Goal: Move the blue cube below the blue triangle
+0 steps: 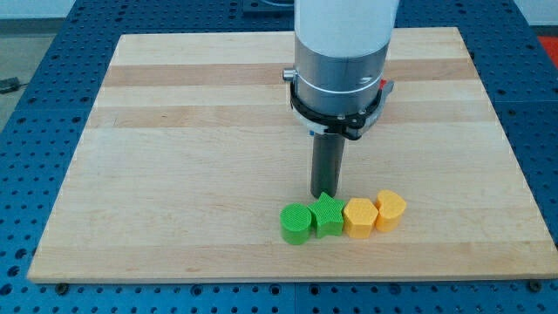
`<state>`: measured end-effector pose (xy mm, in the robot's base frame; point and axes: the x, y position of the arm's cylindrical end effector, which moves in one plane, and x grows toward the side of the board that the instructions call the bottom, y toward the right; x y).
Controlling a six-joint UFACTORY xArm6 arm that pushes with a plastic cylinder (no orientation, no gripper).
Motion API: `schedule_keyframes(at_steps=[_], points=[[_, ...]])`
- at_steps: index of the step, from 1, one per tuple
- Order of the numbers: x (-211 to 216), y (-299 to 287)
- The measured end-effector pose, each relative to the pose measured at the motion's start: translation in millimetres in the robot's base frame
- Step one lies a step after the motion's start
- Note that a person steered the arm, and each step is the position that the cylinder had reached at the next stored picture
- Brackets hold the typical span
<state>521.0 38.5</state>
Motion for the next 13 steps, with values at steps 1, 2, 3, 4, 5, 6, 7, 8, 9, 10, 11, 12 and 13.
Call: schedule_keyframes(at_steps=[1, 2, 3, 4, 5, 6, 7, 8, 9, 10, 11, 12, 13], points=[[0, 0], [-20, 0], [-65, 27], [-49, 93], [-30, 95], [-28, 96], [-29, 57], [-31, 19], [-74, -36], [-123, -72], [-169, -36], [-168, -9], [-145, -2]])
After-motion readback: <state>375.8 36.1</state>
